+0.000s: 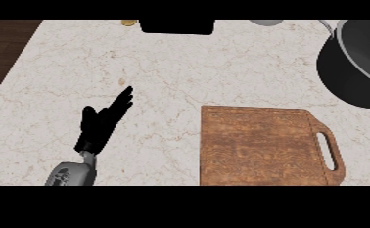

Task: Pick the cupcake from the cutting board and place it in the pot

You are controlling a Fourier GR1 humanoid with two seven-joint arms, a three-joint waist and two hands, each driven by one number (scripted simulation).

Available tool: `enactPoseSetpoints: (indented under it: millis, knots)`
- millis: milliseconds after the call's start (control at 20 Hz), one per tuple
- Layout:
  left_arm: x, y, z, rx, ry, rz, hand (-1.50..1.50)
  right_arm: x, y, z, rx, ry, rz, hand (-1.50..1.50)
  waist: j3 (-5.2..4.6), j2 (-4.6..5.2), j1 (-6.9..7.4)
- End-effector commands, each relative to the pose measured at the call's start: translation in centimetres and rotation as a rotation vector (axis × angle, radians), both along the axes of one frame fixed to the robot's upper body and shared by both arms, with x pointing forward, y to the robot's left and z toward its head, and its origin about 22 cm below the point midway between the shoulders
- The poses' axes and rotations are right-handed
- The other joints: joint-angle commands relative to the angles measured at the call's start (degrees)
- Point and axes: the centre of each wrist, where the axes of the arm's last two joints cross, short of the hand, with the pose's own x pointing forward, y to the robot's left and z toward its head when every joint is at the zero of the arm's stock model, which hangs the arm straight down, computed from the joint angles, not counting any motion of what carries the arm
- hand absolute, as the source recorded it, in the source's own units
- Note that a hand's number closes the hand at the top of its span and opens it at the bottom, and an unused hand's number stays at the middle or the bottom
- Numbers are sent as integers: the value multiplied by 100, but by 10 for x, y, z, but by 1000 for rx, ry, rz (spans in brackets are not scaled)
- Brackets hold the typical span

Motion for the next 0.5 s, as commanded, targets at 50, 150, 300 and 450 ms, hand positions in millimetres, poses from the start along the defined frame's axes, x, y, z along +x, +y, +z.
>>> enactPoseSetpoints:
  millis: [50, 150, 300, 450]
  knots:
    - [2, 2, 3, 16, 5, -26, 0, 26, 29, 0, -270, 91, -49, 150, -2, 31, 117]
    - [-3, -3, -5, 0, -10, -2, 0, 31, 38, -17, -356, 142, -78, 150, -1, 47, 143]
    - [5, -4, 5, -2, -23, -12, 0, 39, 41, -13, -359, 278, -110, 150, 5, 57, 162]
    - [10, -11, 6, 1, -18, -40, 0, 49, 60, -36, -290, 502, -135, 150, 1, 80, 182]
